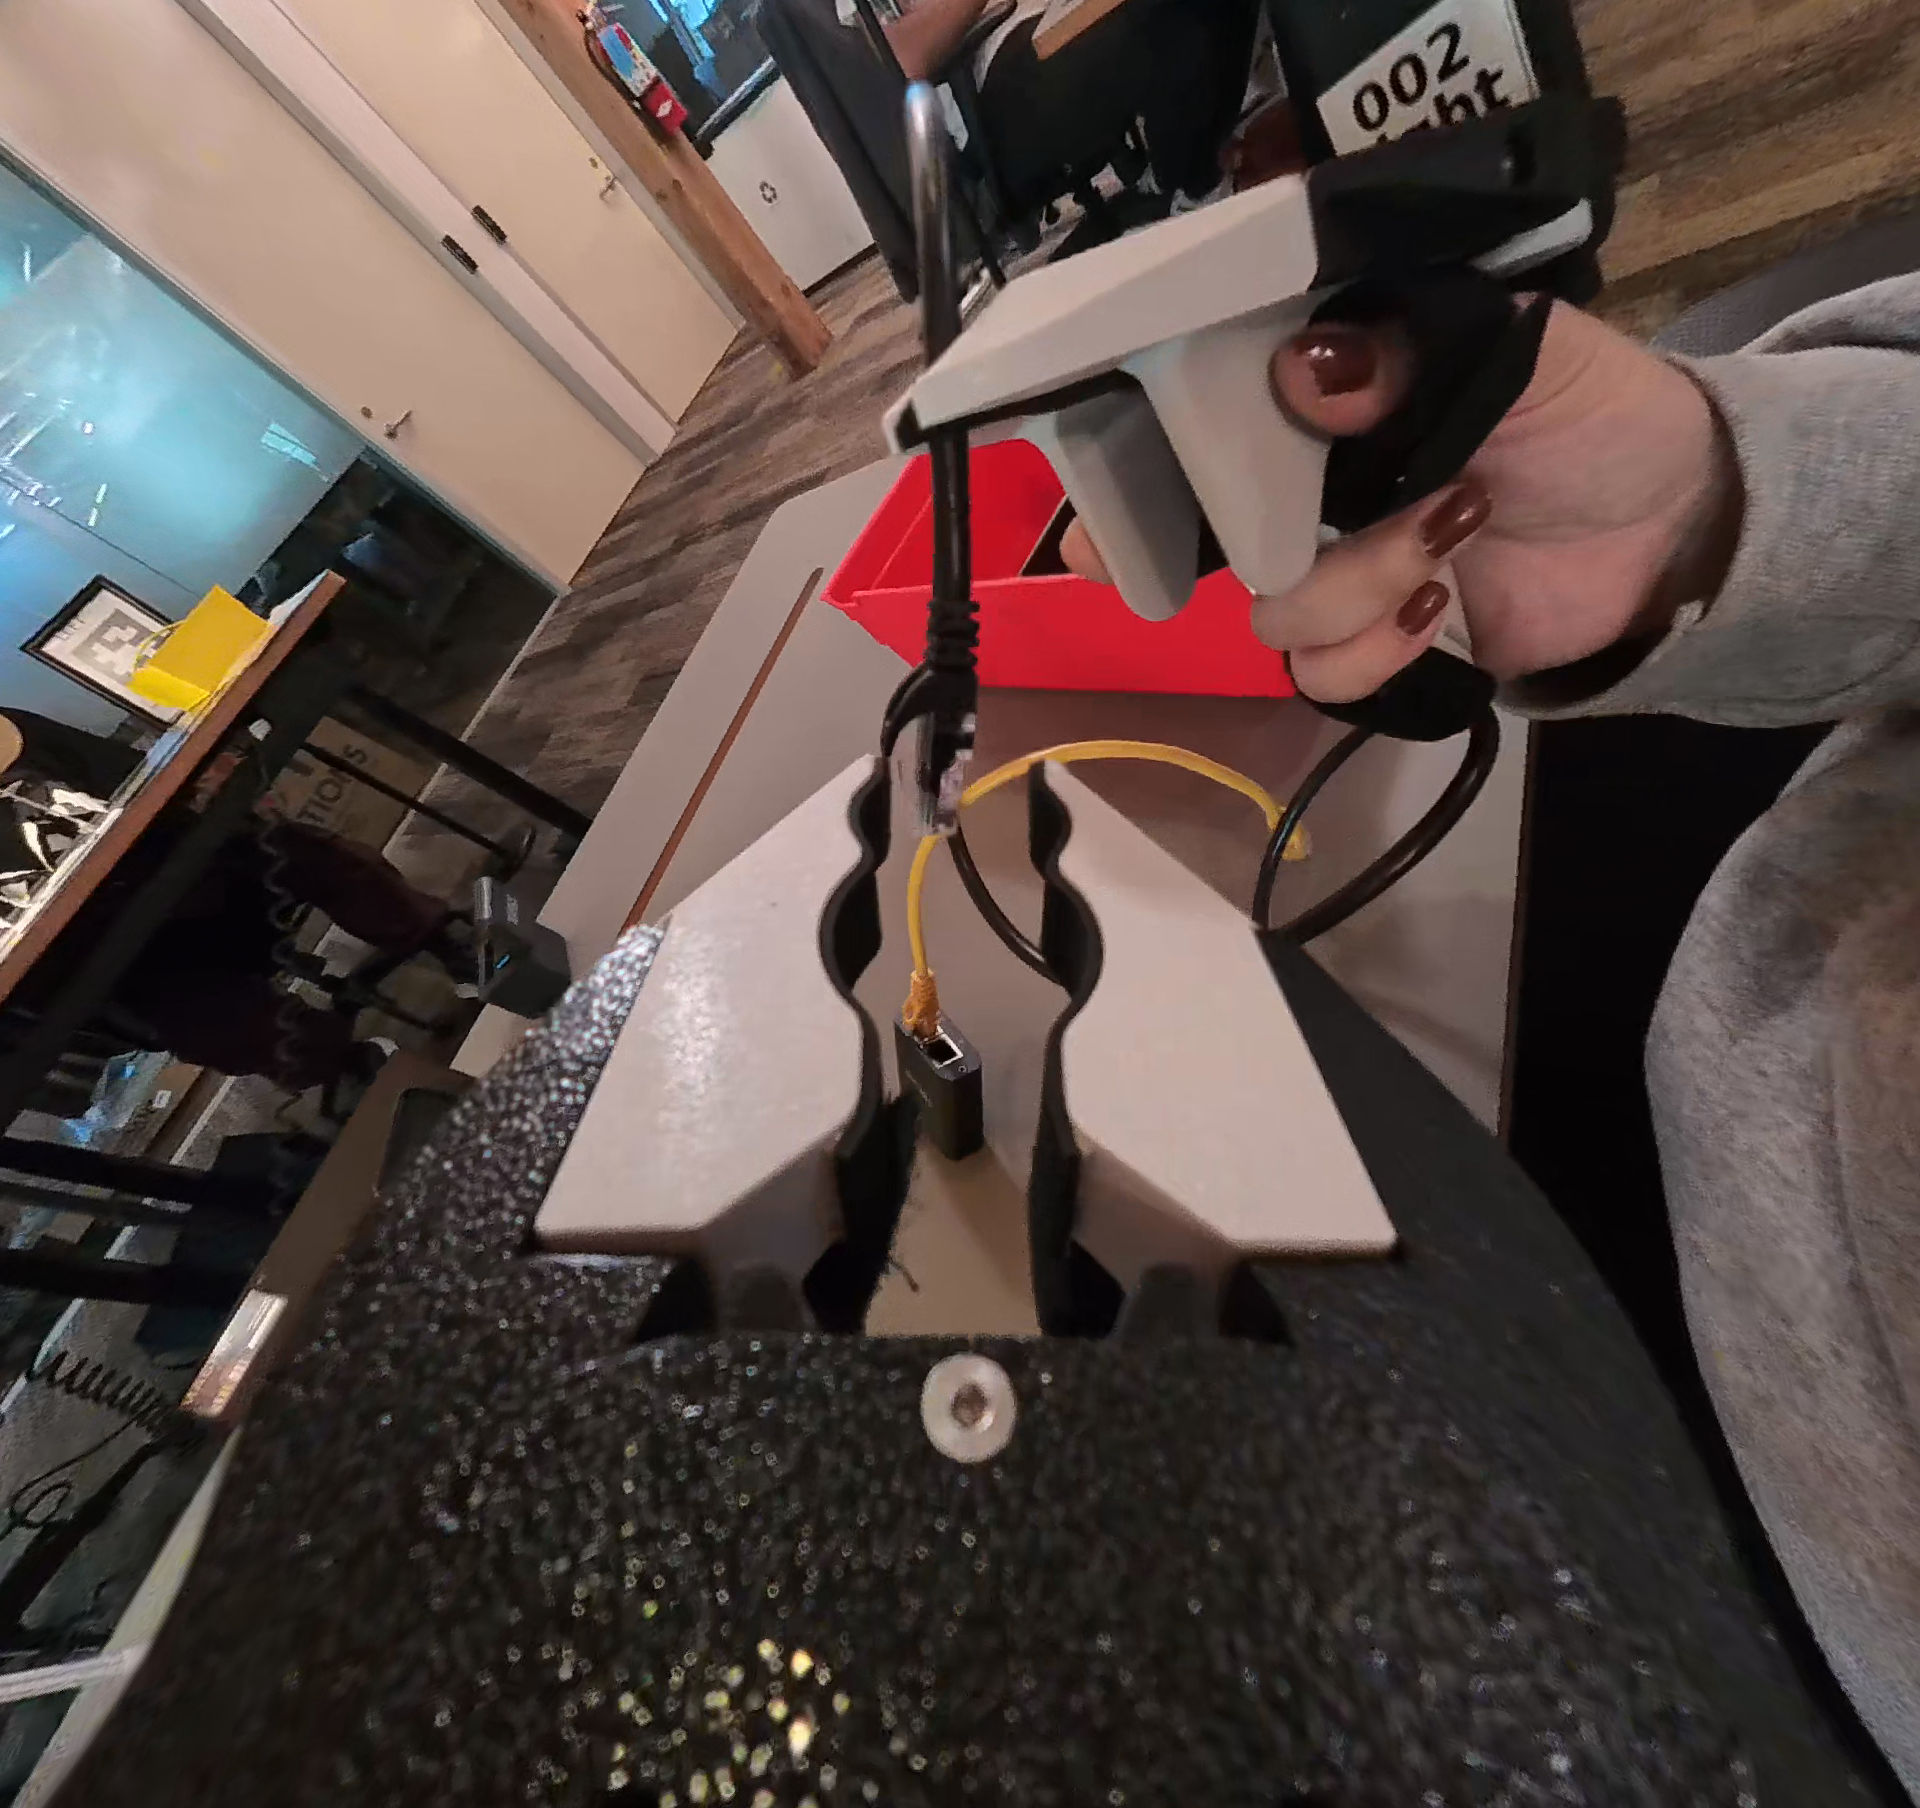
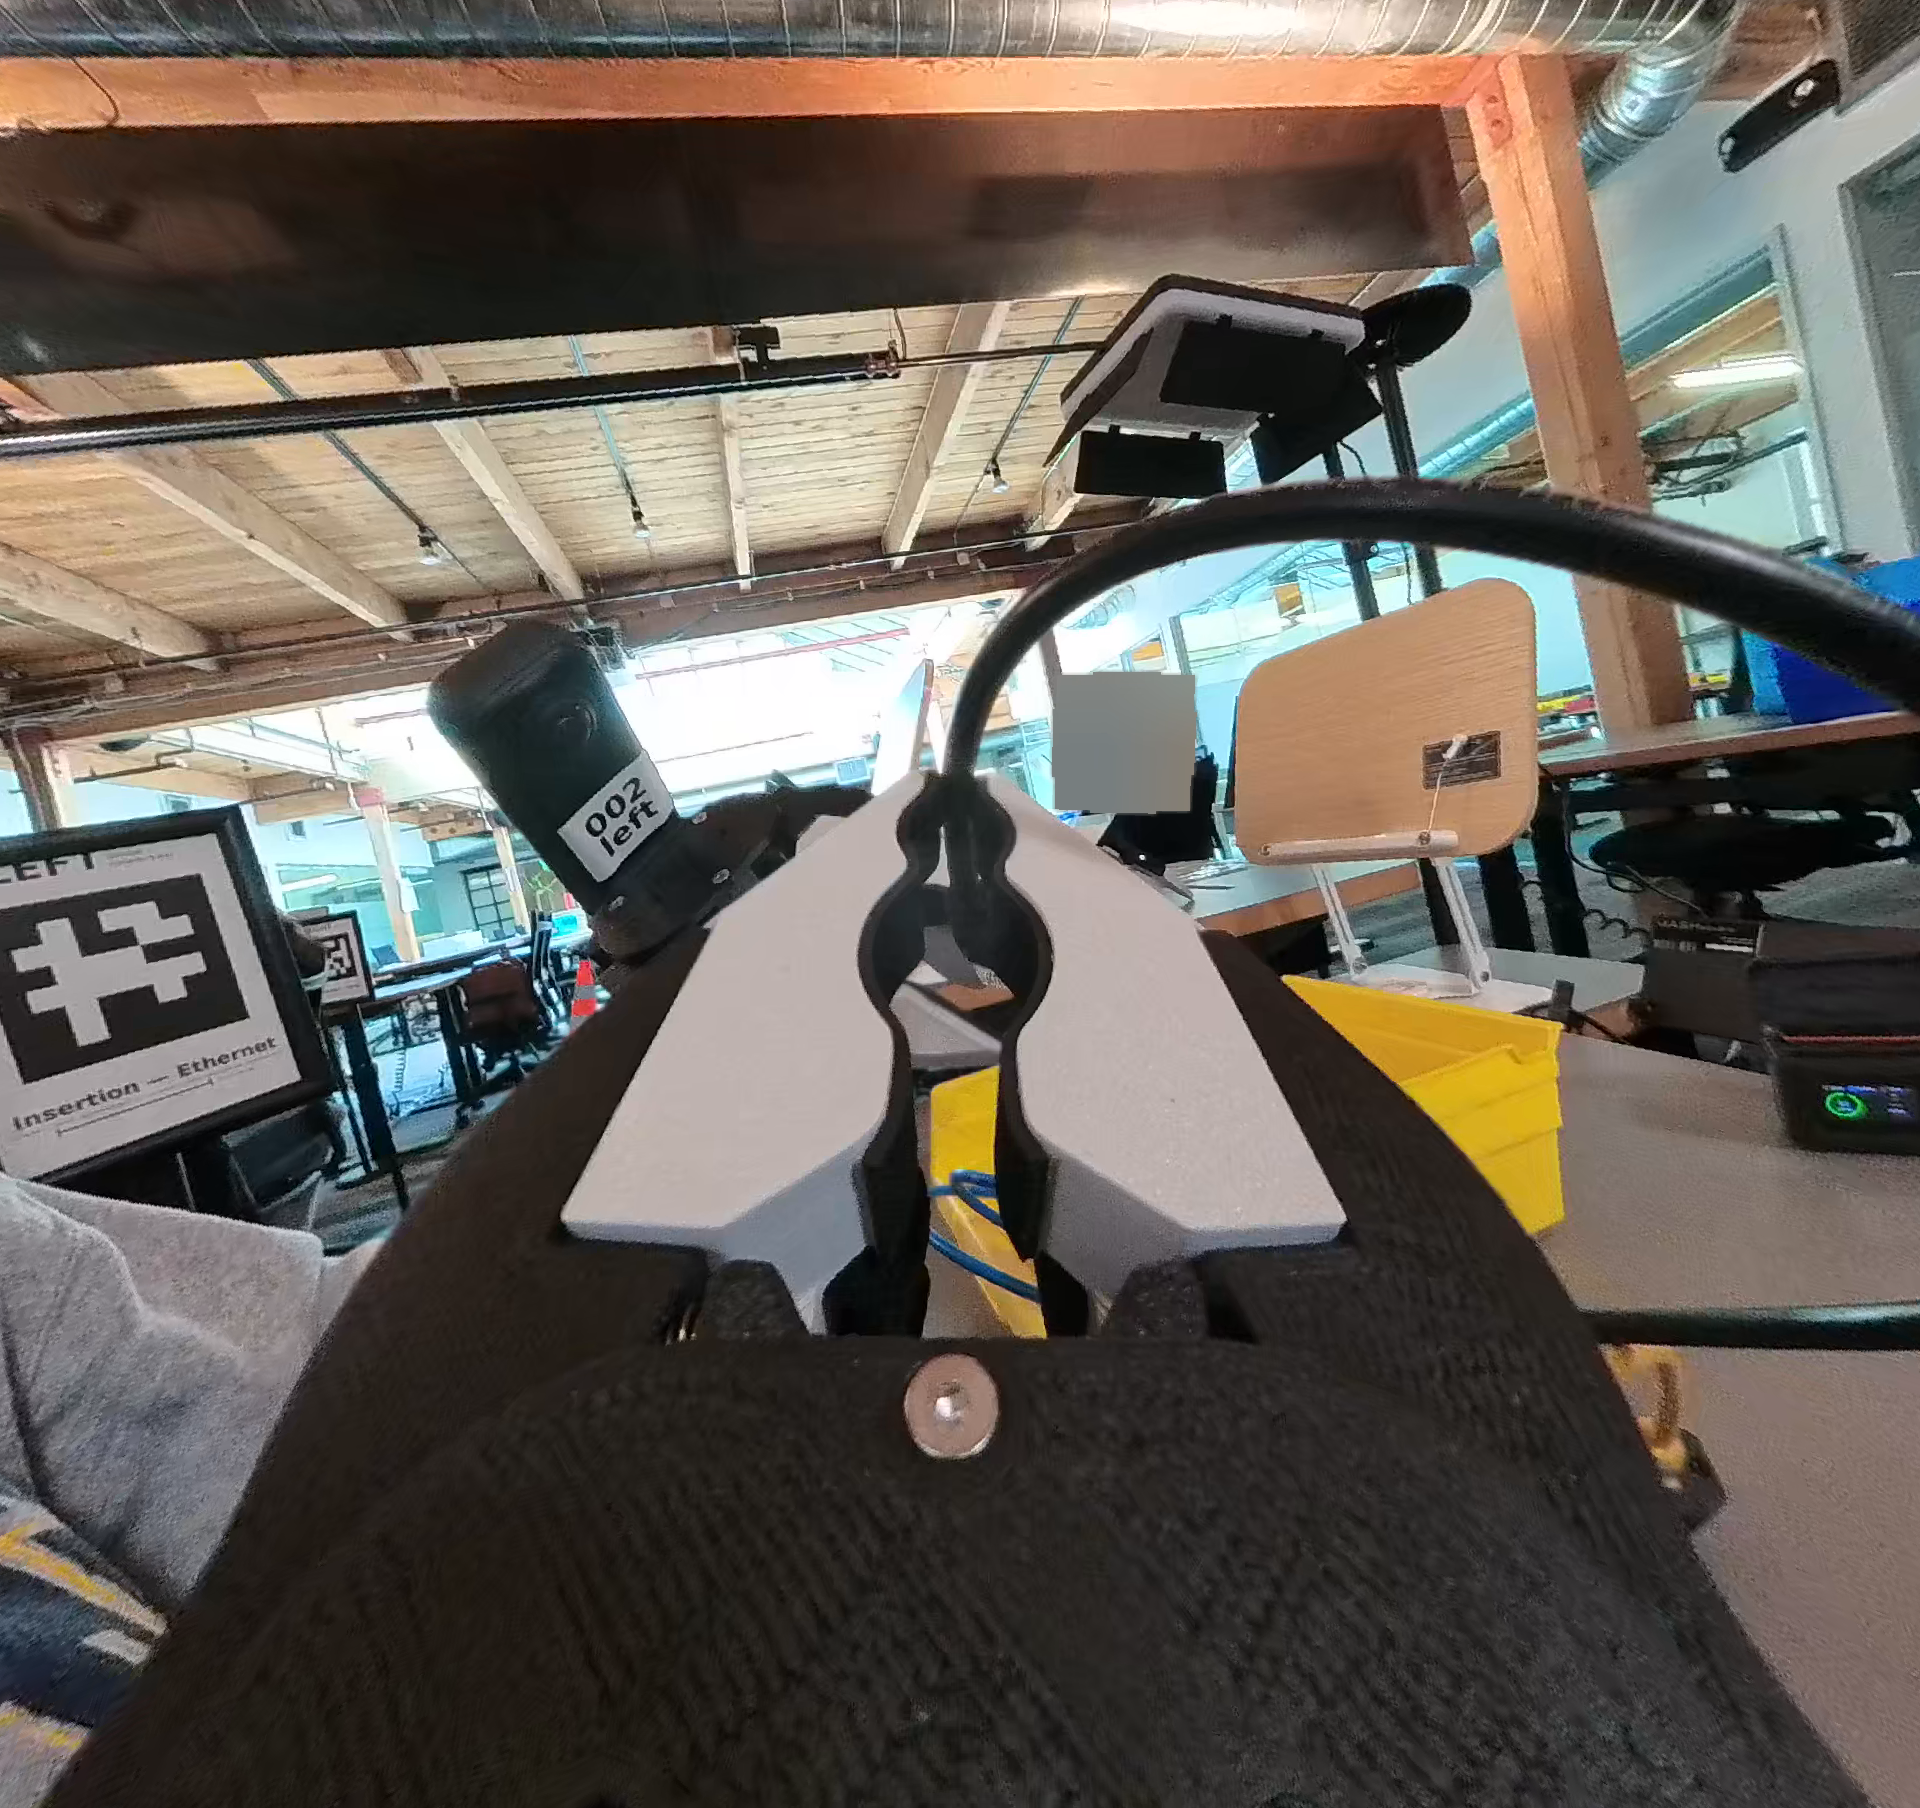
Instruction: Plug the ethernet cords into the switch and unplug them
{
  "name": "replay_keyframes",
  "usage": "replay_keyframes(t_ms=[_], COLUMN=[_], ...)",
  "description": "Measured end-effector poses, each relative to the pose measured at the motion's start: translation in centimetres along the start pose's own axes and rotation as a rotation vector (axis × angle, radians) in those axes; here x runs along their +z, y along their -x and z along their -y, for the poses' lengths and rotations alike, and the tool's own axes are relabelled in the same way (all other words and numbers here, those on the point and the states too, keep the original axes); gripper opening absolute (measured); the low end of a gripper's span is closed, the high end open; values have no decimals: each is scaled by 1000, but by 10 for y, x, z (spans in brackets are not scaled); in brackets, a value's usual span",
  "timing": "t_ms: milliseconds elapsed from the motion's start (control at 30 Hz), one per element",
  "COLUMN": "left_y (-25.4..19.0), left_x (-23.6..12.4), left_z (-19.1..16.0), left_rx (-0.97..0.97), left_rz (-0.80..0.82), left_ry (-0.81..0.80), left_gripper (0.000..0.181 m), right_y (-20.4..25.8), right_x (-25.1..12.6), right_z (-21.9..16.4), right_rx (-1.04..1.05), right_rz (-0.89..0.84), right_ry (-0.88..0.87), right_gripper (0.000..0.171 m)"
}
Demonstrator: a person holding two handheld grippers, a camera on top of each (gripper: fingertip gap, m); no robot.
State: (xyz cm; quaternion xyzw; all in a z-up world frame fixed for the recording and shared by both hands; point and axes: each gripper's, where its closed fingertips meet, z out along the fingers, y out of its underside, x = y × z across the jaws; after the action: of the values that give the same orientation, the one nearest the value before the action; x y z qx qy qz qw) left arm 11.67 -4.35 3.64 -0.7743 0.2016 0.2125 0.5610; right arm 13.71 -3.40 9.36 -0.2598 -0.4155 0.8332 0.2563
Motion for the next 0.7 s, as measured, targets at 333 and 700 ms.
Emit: replay_keyframes(t_ms=[333, 700], left_y=[18, 23], left_x=[0, 9], left_z=[-4, -1], left_rx=[74, 111], left_rz=[159, 288], left_ry=[22, 17], left_gripper=[8, 6], right_y=[-12, -25], right_x=[0, 1], right_z=[-3, -19], right_rx=[2, -23], right_rz=[-81, -144], right_ry=[-1, 83], right_gripper=[4, 17])
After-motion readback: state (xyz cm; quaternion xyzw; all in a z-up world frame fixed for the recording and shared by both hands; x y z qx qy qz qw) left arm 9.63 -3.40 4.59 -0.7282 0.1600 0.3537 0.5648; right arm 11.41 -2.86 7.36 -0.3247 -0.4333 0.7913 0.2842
